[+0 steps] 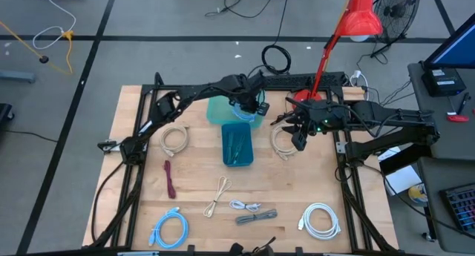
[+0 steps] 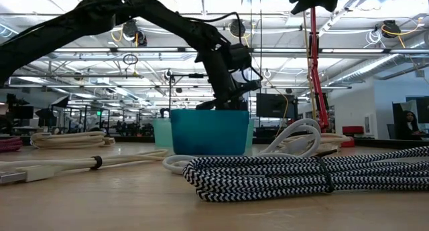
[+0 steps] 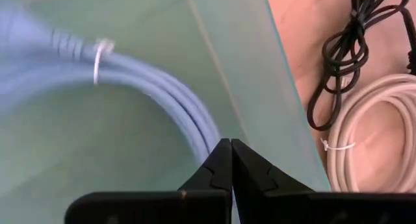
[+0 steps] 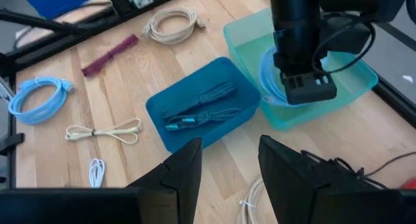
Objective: Pick & Place USB Port
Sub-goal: Put the top blue hdmi cable into the green bin
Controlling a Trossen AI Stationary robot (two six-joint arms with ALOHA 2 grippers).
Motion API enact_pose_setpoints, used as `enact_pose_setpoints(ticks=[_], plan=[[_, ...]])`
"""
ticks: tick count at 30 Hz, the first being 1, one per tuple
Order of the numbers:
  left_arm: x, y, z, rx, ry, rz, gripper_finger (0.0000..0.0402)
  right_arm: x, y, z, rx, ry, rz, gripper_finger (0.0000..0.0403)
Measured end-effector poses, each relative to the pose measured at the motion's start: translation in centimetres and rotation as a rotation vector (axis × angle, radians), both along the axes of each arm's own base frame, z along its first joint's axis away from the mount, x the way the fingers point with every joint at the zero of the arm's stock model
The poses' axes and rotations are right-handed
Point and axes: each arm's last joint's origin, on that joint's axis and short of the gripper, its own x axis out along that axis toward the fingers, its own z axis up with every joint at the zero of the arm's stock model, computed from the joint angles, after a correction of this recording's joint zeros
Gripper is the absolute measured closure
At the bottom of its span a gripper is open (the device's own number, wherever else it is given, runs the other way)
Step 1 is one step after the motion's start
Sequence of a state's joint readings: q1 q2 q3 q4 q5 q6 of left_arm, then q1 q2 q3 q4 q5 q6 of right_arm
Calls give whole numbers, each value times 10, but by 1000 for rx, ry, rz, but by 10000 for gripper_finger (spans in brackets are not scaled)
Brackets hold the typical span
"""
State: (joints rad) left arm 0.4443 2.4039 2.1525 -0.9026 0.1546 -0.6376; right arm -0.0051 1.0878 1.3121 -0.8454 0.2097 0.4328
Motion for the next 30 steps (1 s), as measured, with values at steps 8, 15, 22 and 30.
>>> enact_pose_setpoints(ticks=[8, 15, 22, 30], plan=[[2, 4, 3, 24, -39, 4, 401, 0, 0, -7, 9, 22, -7, 261], [-13, 0, 18, 5, 41, -48, 401, 1, 0, -13, 20, 34, -12, 261], [-42, -4, 19, 79, 369, -21, 401, 0, 0, -11, 19, 18, -11, 261], [-58, 9, -5, 68, 470, 26, 401, -4, 0, -9, 20, 10, -10, 261]])
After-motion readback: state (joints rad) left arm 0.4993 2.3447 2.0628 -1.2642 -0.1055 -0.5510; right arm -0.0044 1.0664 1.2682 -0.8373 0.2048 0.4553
